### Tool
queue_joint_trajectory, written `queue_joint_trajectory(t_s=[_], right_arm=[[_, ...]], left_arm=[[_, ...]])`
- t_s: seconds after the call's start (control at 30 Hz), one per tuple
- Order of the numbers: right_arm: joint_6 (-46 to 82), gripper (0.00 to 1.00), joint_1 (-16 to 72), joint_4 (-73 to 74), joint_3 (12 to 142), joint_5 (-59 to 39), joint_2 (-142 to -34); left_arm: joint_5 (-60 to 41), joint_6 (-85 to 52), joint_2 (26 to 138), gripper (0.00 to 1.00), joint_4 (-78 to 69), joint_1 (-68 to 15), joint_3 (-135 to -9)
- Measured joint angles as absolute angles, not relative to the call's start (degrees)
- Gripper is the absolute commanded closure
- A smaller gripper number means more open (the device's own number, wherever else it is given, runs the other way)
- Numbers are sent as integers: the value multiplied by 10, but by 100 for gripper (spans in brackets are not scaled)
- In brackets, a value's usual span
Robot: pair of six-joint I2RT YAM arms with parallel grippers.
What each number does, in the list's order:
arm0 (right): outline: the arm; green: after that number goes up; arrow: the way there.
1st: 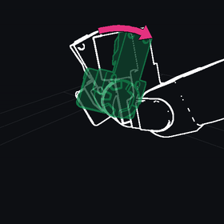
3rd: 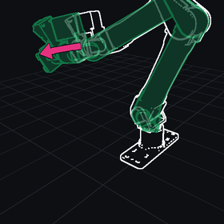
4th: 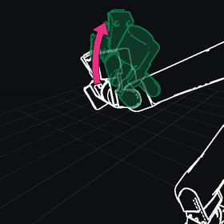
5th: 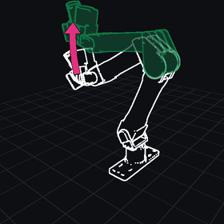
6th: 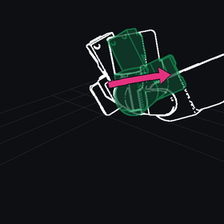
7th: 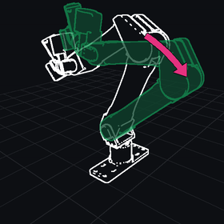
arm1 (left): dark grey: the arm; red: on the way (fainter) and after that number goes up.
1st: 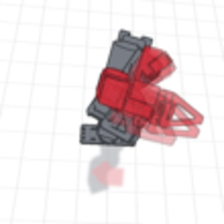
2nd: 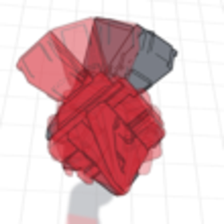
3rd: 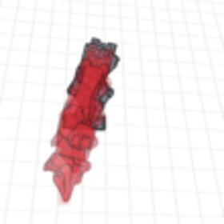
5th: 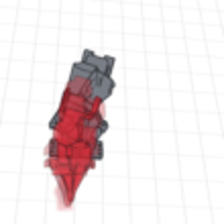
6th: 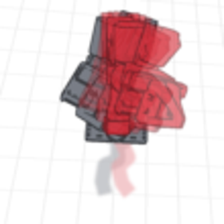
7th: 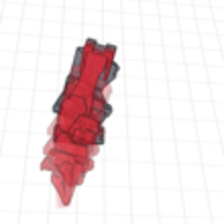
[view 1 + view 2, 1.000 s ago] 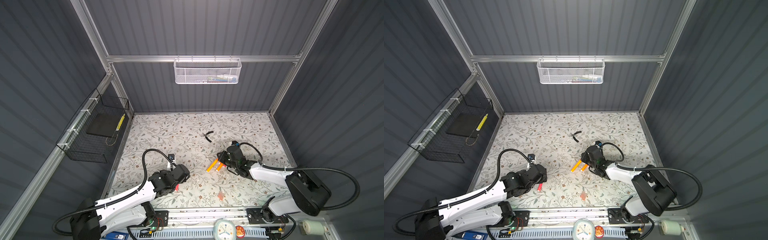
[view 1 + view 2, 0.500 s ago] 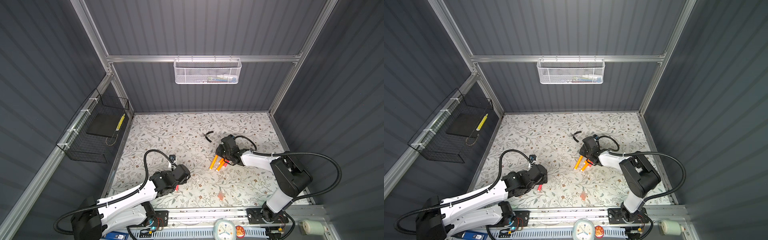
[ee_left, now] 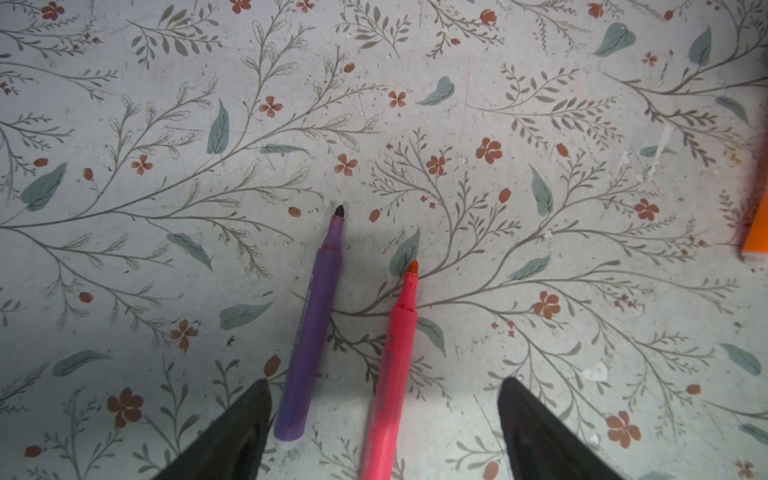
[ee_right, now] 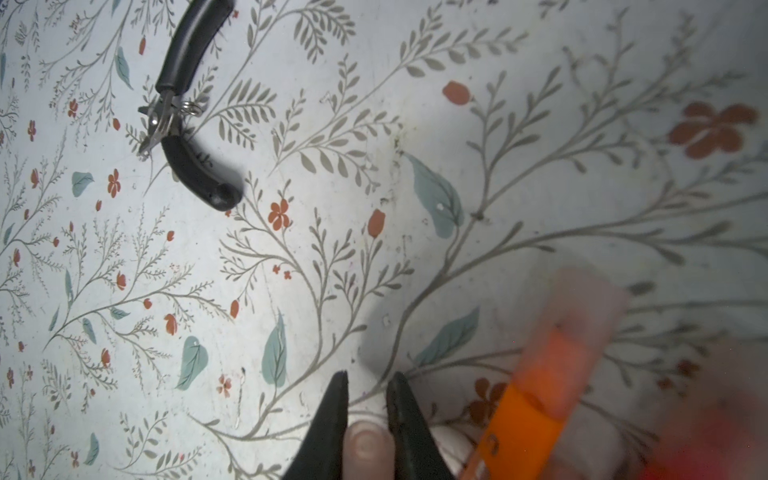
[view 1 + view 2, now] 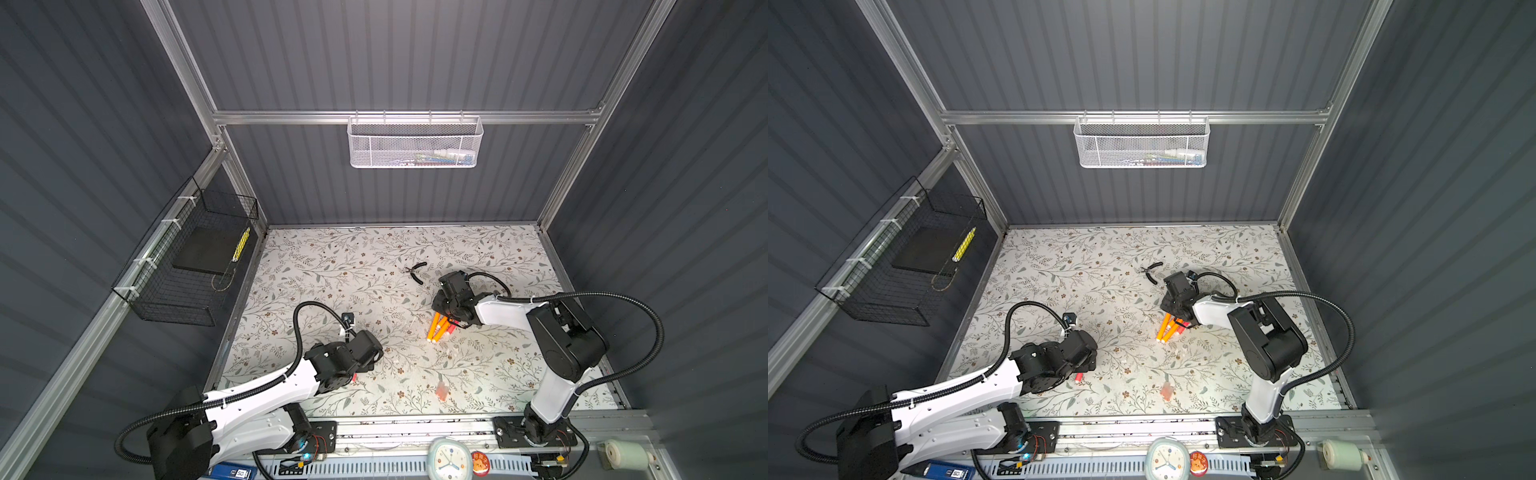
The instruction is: Insert the pens into the pen caps
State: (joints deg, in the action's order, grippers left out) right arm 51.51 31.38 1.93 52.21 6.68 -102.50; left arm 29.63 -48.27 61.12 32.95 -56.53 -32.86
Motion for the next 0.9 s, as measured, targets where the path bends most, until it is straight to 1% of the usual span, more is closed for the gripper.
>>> queue_joint_trajectory(t_s=[0.17,0.27,0.4,0.67,0.9], right_arm=[[517,72,314,16,517,75,-1019],[519,67,314,16,509,79,-1000],[523,63,314,16,489,86,-953],[526,60,328,10,441,106,-844],[530,56,371,-15,410,144,-740]], left_arm=[[288,-483,611,15,319,-565,-312],[279,-483,611,16,314,-565,-303],[268,-483,612,17,301,-565,-291],[258,-484,626,21,285,-565,-286],[241,-488,645,29,264,-565,-274]])
